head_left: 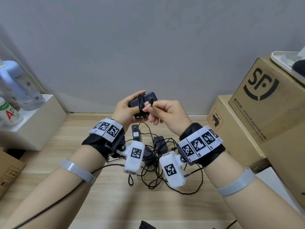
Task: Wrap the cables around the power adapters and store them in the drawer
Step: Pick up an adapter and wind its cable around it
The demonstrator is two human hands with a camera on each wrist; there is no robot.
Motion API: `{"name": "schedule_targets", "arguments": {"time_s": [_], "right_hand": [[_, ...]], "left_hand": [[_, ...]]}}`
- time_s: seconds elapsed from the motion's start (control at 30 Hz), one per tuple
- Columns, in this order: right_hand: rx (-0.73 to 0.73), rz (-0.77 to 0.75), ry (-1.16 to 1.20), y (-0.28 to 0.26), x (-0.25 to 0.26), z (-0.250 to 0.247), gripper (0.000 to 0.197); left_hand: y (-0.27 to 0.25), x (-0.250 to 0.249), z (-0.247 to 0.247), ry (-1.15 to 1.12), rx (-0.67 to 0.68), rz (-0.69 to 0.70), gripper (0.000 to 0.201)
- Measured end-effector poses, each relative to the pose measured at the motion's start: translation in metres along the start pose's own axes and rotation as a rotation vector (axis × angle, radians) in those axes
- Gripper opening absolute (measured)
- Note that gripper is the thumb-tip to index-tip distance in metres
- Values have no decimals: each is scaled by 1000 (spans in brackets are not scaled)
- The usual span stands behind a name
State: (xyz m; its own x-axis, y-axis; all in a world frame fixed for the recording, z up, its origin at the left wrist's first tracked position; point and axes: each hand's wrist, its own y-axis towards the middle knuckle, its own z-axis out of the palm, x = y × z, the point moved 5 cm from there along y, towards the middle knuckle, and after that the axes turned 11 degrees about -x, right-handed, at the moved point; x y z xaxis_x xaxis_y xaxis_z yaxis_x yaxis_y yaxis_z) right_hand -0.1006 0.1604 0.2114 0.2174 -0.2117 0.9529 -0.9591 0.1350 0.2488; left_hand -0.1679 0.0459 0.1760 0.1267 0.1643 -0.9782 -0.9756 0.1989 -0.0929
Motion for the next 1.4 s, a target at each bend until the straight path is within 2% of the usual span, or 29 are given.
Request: {"name": "schedule_targets", "arguments": {"time_s": [0.1,0.17,0.23,0.33,0.57,0.7,1.0,1.2,1.4], "right_hand": [[-78,-35,-57,3,0,-4,10],[-93,-43,-67,3,-1,-4,15],[-105,-7,-13,3,-2,-5,19],[-169,68,21,5,-4,-8,13],[-258,186,-167,7,-12,-17,19],[-235,219,-251,7,-13,-18,21],[-141,185,-419,9,-11,-18,26],[-87,202,-425,10,-10,-20,15],[-95,188,-456,12,-13,-19,20]], "left_hand": [[3,5,-2,2,10,-24,41],[3,6,-3,-16,34,-45,42],[3,6,-3,-41,67,-64,43],[3,4,-2,-63,98,-83,42],[1,3,3,-119,121,-111,42],[1,5,5,-131,130,-134,47],[-5,3,9,-68,168,-117,52],[-5,4,7,-68,160,-135,55],[-9,6,9,-4,216,-132,58]]}}
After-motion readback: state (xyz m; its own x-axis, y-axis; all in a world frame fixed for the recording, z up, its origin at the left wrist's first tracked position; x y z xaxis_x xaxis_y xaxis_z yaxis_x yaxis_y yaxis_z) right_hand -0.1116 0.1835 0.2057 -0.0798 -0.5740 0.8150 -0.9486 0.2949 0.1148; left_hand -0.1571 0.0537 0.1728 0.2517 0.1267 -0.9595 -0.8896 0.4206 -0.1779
